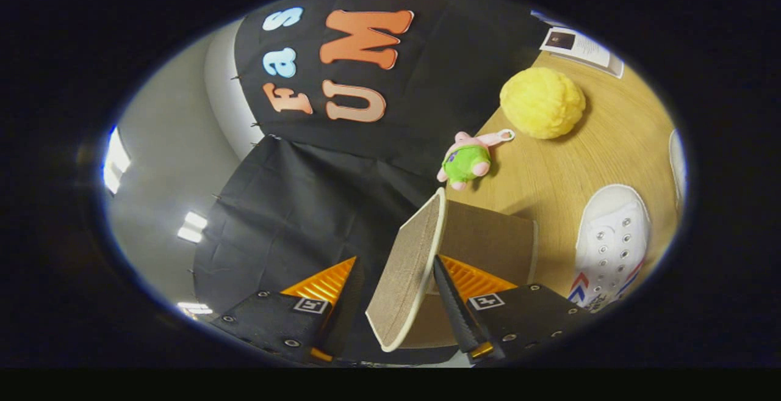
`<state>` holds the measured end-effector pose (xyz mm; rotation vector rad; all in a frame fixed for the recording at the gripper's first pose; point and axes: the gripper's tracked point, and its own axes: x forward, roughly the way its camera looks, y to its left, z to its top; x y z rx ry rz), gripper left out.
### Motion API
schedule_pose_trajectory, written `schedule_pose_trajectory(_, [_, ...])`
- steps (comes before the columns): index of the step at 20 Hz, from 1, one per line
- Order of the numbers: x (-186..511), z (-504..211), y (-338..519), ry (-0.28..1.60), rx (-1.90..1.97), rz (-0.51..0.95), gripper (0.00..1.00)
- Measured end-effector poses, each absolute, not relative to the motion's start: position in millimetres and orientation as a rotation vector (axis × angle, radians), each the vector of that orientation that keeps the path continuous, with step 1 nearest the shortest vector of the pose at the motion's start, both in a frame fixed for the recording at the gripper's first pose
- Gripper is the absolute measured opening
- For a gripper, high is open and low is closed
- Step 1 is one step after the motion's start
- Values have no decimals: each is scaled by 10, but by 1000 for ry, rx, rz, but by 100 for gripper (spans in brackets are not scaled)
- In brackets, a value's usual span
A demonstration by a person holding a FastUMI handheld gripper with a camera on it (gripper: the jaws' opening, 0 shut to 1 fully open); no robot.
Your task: Open the storage box then place both shoes into the box .Put the left shoe in first, then the right shoe, with the right side of both shoes facing outward in a uniform manner.
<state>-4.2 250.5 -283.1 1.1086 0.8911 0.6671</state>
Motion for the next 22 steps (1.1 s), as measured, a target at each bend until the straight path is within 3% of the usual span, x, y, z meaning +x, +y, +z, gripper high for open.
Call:
schedule_pose_trajectory(1, [-39,-2891,2532,904,1087,659,65])
schedule_pose_trajectory(6, [-155,-3235,2604,1018,1012,592,30])
schedule_pose_trajectory(11, [-68,-2952,2647,1007,1023,586,9])
schedule_pose_trajectory(13, [-58,-2726,2707,999,1037,617,5])
schedule_pose_trajectory(22, [164,-1817,3411,882,885,682,9])
